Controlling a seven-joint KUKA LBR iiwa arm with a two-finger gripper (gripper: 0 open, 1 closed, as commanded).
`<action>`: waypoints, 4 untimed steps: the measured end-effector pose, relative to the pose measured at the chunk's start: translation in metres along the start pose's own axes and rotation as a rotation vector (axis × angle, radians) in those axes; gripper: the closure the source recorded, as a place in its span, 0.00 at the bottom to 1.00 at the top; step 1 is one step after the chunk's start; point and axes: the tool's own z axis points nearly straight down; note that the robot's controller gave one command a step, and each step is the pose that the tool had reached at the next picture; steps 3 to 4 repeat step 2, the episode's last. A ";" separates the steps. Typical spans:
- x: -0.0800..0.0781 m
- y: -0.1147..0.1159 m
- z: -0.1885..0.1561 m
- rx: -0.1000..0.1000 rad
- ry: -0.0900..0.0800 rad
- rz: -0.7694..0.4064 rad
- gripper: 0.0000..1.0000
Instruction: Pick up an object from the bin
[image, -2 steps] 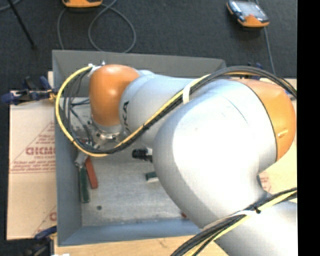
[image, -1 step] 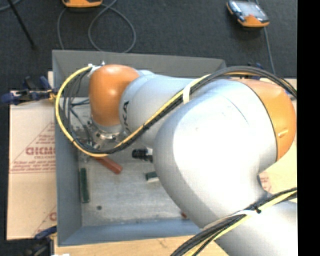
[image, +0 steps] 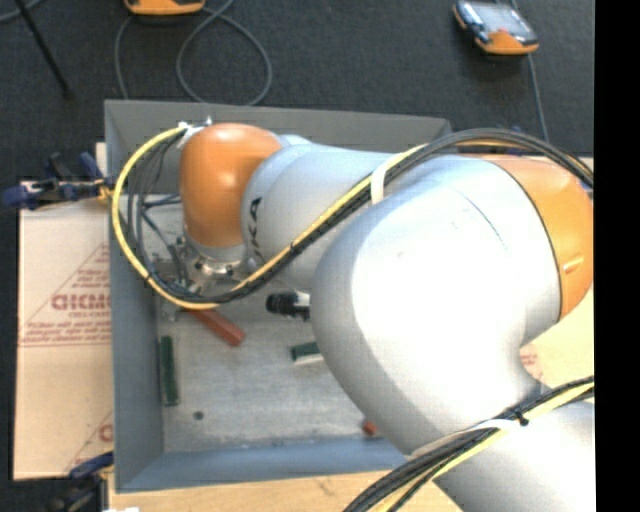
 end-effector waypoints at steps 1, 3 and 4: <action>-0.002 0.000 -0.003 -0.001 -0.001 0.000 1.00; -0.005 0.002 -0.067 -0.004 0.001 0.001 1.00; -0.005 0.002 -0.067 -0.004 0.001 0.001 1.00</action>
Offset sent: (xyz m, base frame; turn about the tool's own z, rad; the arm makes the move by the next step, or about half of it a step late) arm 0.0000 -0.0001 0.0024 0.0000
